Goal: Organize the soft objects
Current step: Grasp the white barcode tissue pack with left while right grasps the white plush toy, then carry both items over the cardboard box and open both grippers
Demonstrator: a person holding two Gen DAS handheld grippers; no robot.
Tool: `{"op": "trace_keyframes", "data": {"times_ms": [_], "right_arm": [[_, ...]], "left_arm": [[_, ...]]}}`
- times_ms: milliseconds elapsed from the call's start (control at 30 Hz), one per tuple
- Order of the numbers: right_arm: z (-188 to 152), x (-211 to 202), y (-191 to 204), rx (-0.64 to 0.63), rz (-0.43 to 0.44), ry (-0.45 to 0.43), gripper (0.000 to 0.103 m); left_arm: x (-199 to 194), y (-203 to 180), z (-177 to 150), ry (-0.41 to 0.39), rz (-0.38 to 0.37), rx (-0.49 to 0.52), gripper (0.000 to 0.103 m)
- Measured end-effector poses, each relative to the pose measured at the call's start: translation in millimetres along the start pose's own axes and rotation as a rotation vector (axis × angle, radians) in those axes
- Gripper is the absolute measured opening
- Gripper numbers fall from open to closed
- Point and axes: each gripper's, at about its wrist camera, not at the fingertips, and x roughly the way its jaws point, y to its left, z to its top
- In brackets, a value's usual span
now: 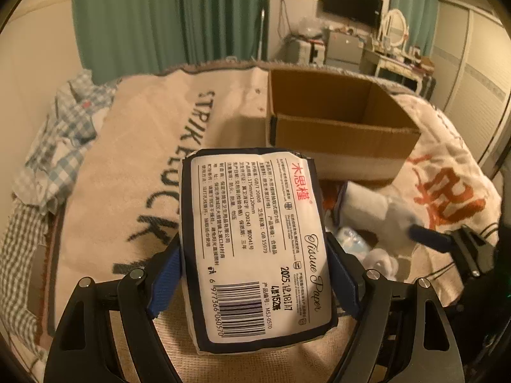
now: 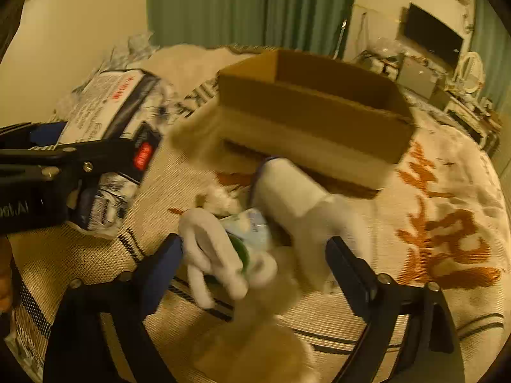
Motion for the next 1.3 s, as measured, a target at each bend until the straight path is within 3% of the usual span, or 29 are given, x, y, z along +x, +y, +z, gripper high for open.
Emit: {"op": "trace_keyframes", "data": {"times_ms": [167, 200, 300, 467, 700, 933, 1133, 1300], "right_arm": [[-9, 17, 7, -0.020, 0.013, 0.058, 0.062], [-10, 16, 6, -0.018, 0.000, 0.052, 0.054], [-11, 3, -2, 0.021, 0.036, 0.022, 0.046], [-11, -31, -11, 0.044, 0.026, -0.046, 0.044], [4, -88, -32, 0.075, 0.015, -0.169, 0.044], [59, -137, -60, 0.070, -0.004, -0.313, 0.044], [114, -136, -95, 0.086, -0.006, -0.372, 0.044], [157, -93, -128, 0.118, 0.005, -0.344, 0.044]], "left_arm": [[7, 0, -7, 0.025, -0.014, 0.001, 0.080], [6, 0, -8, 0.023, -0.015, 0.000, 0.080], [0, -2, -8, 0.013, -0.018, -0.001, 0.080], [-16, -11, -11, -0.016, -0.018, 0.008, 0.080], [-57, -26, 0, -0.115, -0.024, 0.017, 0.080], [-82, -33, 43, -0.225, -0.045, 0.011, 0.080], [-73, -43, 99, -0.317, -0.053, 0.042, 0.080], [-29, -49, 143, -0.305, -0.057, 0.054, 0.080]]}}
